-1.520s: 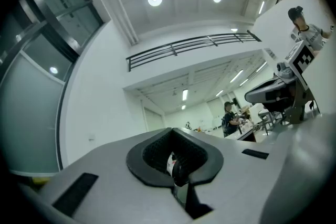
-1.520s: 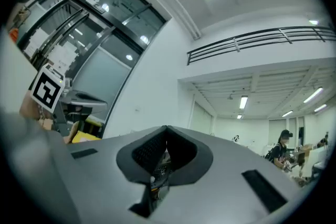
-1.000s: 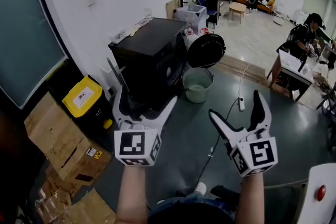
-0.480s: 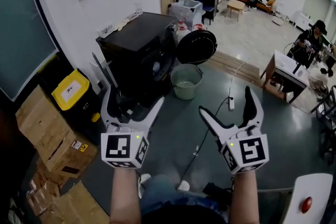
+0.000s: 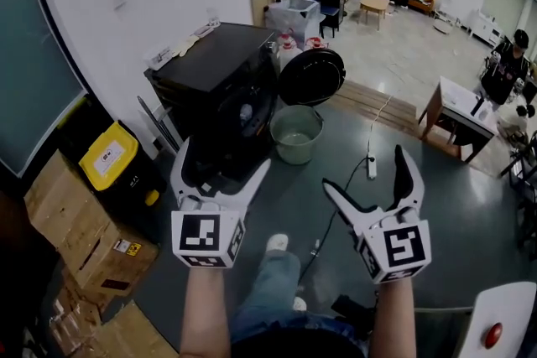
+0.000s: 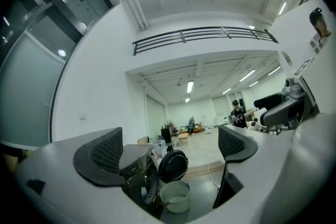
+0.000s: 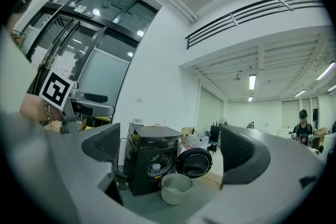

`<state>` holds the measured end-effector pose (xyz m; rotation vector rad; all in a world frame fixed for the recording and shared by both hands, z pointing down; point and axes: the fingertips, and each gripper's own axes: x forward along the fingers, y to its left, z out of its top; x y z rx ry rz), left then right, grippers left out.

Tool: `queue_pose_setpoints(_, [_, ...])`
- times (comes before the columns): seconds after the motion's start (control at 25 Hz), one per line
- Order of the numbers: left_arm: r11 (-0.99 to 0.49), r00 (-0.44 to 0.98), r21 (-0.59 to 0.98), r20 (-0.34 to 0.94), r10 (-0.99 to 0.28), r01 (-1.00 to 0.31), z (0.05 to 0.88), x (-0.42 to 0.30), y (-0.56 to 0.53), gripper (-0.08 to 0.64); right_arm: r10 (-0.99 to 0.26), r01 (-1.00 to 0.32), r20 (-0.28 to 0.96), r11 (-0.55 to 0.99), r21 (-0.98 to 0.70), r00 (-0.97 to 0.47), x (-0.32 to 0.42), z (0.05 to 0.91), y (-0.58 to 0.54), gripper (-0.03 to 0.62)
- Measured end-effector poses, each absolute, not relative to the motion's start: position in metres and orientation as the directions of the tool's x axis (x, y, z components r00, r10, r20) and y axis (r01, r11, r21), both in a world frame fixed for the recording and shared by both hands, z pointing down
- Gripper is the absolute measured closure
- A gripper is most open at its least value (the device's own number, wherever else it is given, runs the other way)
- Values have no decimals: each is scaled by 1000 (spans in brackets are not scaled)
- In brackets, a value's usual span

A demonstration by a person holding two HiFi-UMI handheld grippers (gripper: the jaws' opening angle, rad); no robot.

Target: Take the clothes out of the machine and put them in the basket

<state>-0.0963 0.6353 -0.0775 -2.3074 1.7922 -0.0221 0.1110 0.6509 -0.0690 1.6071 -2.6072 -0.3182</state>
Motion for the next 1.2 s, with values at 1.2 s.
queue_pose_setpoints(1.2, [-348, 364, -183, -57, -930, -919, -54, -167, 233, -5, -946, -940, 83, 321, 113, -313, 55, -39, 286, 23])
